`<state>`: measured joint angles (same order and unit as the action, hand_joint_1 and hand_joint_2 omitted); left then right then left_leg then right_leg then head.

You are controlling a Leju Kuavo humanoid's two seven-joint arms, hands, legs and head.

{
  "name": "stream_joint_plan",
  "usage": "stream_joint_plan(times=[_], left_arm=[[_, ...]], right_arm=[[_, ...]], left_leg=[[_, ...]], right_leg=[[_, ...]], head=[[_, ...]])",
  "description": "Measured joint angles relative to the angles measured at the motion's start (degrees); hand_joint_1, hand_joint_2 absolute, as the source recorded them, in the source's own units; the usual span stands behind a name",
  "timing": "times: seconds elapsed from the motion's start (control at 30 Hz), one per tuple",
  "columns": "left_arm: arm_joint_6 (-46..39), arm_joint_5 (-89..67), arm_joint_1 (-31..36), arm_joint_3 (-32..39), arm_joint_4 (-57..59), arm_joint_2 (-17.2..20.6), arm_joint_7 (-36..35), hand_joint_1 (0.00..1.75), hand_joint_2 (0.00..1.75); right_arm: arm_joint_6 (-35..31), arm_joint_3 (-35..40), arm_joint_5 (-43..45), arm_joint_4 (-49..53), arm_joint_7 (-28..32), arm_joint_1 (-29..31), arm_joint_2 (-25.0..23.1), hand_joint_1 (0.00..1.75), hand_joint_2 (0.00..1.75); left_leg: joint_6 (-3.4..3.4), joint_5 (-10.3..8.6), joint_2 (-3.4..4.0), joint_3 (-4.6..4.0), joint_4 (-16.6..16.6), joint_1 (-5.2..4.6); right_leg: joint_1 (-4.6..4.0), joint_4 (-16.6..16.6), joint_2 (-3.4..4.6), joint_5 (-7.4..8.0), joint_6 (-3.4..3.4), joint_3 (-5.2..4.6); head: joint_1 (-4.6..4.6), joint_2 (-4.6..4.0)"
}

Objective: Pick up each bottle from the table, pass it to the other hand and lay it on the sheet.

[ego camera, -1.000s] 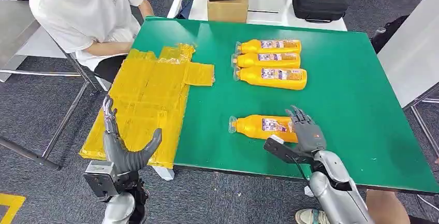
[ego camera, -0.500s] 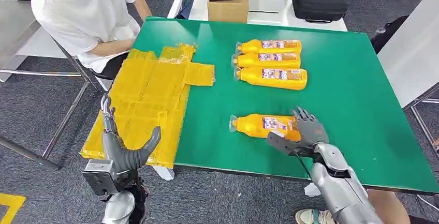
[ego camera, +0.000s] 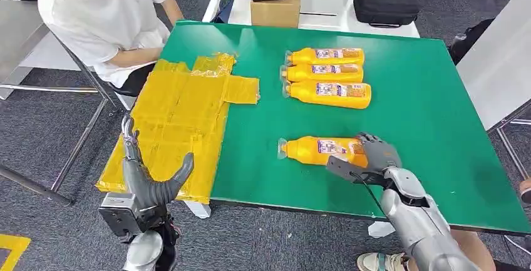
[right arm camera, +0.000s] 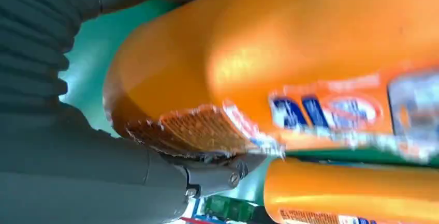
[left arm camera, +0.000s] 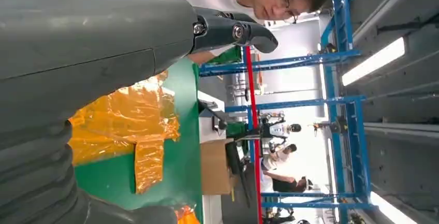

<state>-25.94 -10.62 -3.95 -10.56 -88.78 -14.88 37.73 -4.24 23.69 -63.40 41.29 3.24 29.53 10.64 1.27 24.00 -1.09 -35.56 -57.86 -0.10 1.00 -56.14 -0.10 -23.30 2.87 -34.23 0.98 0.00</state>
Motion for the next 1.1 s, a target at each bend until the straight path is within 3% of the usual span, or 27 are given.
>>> stream_joint_plan(times=[0.43,0.6,0.8,0.97,1.1], left_arm=[[-0.13,0.72,0.01,-0.02,0.13,0.0,0.61,0.0,1.75],[-0.13,1.09,0.01,-0.02,0.5,0.02,0.94,0.0,1.75],[2.06,1.14,-0.86,-0.07,0.57,0.04,-0.68,0.0,1.75],[11.8,5.18,-1.75,-1.46,1.94,0.09,-4.55,0.0,1.75],[12.24,5.18,-1.9,-2.12,2.75,0.09,-4.07,0.0,1.75]], right_arm=[[-1.57,-1.55,7.44,-2.05,4.21,-0.77,-1.03,1.75,1.75],[-0.37,-3.28,15.41,-1.35,9.11,-2.34,-1.38,1.75,1.75],[0.11,-7.74,29.51,10.96,14.36,-13.0,-4.4,1.75,1.75],[-0.54,-11.41,38.67,25.34,19.73,-23.6,-8.34,1.75,1.75],[-0.72,-13.33,40.91,32.46,20.69,-27.45,-10.91,1.75,1.75]], left_leg=[[0.0,0.01,0.07,0.11,0.0,0.01],[0.01,0.02,0.15,0.21,0.0,0.01],[-0.04,0.05,0.07,0.16,0.01,0.02],[-0.04,0.05,-0.07,-0.09,0.02,0.04],[-0.04,0.09,0.01,-0.08,0.02,0.0]], right_leg=[[-0.01,0.01,0.03,0.0,0.0,0.07],[-0.01,0.02,0.04,0.0,0.0,0.16],[-0.03,0.0,0.03,-0.03,-0.02,0.12],[-0.03,-0.02,-0.02,-0.07,-0.03,-0.06],[0.01,0.01,0.02,-0.07,-0.03,-0.11]], head=[[0.0,0.0],[-0.02,0.0],[0.02,0.0],[0.02,0.0],[0.02,0.0]])
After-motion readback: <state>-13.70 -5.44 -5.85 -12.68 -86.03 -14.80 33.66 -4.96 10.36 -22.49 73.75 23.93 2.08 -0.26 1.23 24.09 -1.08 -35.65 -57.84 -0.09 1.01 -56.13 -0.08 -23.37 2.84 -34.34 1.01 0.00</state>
